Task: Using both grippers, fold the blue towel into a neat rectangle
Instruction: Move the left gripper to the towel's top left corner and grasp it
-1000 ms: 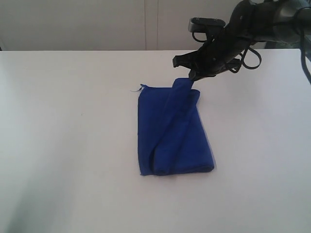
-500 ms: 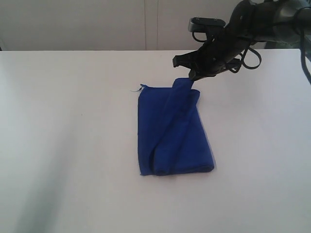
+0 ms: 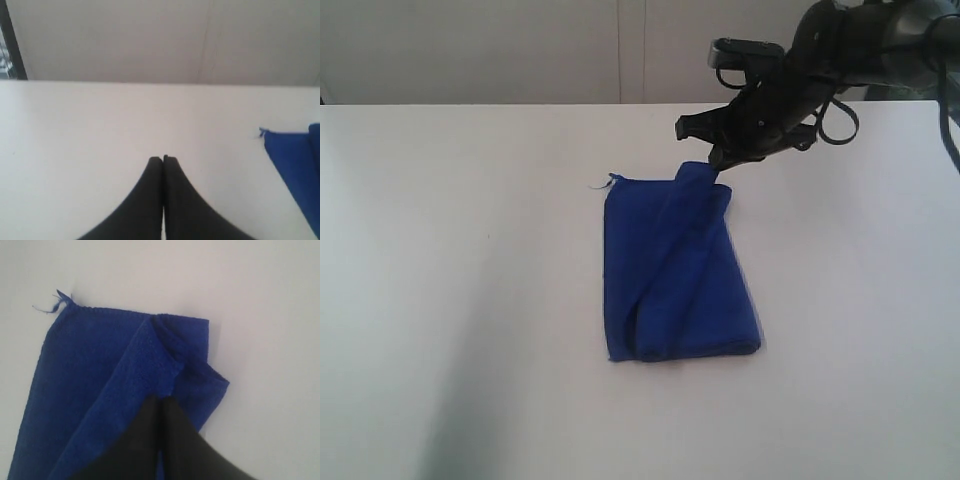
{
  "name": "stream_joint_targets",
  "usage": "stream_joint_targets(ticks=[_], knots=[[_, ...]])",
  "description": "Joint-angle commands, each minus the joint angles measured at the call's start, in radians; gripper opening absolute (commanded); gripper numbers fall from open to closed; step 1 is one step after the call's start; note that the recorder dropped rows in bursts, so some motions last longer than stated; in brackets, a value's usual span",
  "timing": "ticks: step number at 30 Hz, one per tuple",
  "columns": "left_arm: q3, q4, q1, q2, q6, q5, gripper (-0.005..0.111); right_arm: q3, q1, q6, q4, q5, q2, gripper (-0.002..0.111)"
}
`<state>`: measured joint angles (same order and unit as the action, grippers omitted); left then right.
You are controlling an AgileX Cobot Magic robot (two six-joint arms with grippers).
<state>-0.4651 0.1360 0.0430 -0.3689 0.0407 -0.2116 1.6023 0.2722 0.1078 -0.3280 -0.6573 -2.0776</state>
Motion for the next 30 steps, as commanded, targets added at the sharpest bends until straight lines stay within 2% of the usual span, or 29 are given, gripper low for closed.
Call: stream_joint_targets(ticks=[1, 4, 8, 9, 10, 13, 16, 19, 21, 23, 28, 30], knots=[[-0.206, -0.015, -0.001, -0.33, -0.015, -0.185, 0.0, 0.016, -0.012, -0.028, 0.013, -0.071, 0.003, 0.0], [-0.317, -0.011, -0.001, -0.576, -0.019, -0.228, 0.0, 0.042, -0.03, -0.04, 0.018, -0.122, 0.003, 0.0], [-0.427, 0.062, 0.006, -0.904, -0.041, -0.219, 0.0, 0.08, -0.057, -0.04, 0.034, -0.196, 0.005, 0.0], [-0.487, 0.123, 0.039, -1.043, -0.088, -0.203, 0.0, 0.084, -0.063, -0.04, 0.045, -0.205, 0.005, 0.0], [-0.515, 0.166, 0.054, -1.093, -0.116, -0.199, 0.0, 0.084, -0.063, -0.04, 0.053, -0.205, 0.005, 0.0], [-0.728, 0.394, 0.153, -1.363, -0.317, -0.157, 0.0, 0.084, -0.063, -0.042, 0.071, -0.199, -0.011, 0.0], [-0.896, 0.439, 0.179, -1.529, -0.331, -0.196, 0.0, 0.084, -0.063, -0.058, 0.075, -0.199, -0.019, 0.0], [-1.148, 0.56, 0.189, -1.744, -0.404, -0.332, 0.0, 0.084, -0.063, -0.068, 0.075, -0.196, -0.029, 0.0], [-1.277, 0.69, 0.191, -1.851, -0.454, -0.374, 0.0, 0.084, -0.063, -0.07, 0.075, -0.188, -0.033, 0.0], [-1.375, 0.755, 0.2, -1.931, -0.493, -0.391, 0.0, 0.084, -0.063, -0.087, 0.075, -0.179, -0.04, 0.0], [-1.481, 0.753, 0.239, -2.014, -0.495, -0.381, 0.0, 0.084, -0.063, -0.094, 0.075, -0.163, -0.053, 0.0], [-1.505, 0.753, 0.254, -2.031, -0.51, -0.389, 0.003, 0.084, -0.063, -0.094, 0.075, -0.161, -0.062, 0.0]])
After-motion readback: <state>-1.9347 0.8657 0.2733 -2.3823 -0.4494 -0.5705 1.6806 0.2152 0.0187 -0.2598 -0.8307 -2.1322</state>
